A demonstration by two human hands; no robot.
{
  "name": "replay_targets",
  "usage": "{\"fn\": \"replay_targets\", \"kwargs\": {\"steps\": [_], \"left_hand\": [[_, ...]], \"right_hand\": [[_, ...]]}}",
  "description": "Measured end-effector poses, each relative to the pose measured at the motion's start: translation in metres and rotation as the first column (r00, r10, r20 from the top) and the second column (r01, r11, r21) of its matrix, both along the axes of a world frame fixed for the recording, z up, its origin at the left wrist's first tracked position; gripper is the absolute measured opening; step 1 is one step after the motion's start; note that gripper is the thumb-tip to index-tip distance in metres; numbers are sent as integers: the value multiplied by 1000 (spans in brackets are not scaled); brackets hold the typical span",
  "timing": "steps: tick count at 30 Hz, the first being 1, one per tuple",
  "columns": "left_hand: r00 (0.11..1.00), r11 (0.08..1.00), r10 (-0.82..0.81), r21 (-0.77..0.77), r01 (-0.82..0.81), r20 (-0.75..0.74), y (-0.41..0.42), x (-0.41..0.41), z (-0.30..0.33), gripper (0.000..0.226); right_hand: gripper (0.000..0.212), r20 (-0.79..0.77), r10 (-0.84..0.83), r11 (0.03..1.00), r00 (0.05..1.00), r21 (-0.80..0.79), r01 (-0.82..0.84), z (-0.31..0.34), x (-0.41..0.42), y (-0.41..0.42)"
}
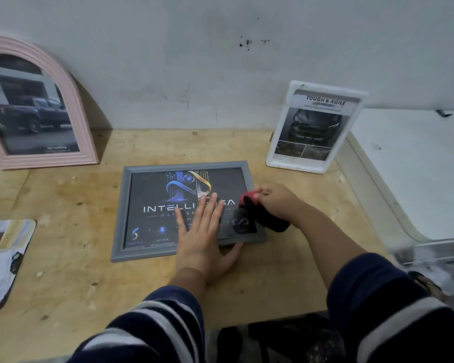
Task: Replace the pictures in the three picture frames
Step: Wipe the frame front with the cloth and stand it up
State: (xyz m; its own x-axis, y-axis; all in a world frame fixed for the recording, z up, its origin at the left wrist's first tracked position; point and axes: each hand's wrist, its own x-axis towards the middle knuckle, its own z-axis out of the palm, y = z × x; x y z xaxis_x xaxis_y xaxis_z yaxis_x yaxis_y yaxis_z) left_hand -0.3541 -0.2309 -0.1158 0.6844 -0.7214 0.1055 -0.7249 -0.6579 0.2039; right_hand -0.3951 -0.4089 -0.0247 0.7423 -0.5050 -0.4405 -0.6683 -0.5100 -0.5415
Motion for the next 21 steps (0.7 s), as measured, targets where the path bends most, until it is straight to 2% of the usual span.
{"fn": "replay_targets", "kwargs": {"steps": [2,4,9,11,15,21], "left_hand": [[1000,1000,-13,-24,13,-1,0,-1,-1,94],[1000,999,-14,-37,13,-9,0,0,-2,93],[999,1000,0,-24,-1,-35,-2,1,-2,92],[999,1000,5,-19,-6,-38,-2,2,-2,93],[999,999,4,-39,-6,-49,-4,3,-2,92],[1000,999,2,-47,-3,-23,-1,0,-1,92]], "right_hand": [[24,123,-155,986,980,-43,161,0,16,-14],[23,149,-178,969,973,-143,199,-6,37,-21],[27,-29,-238,892,971,-402,207,-32,81,-18],[24,-41,-284,858,958,-456,235,-38,90,-19],[17,39,-378,877,925,-304,371,-43,87,-29],[11,107,-319,934,942,-131,331,-41,39,-16]]}}
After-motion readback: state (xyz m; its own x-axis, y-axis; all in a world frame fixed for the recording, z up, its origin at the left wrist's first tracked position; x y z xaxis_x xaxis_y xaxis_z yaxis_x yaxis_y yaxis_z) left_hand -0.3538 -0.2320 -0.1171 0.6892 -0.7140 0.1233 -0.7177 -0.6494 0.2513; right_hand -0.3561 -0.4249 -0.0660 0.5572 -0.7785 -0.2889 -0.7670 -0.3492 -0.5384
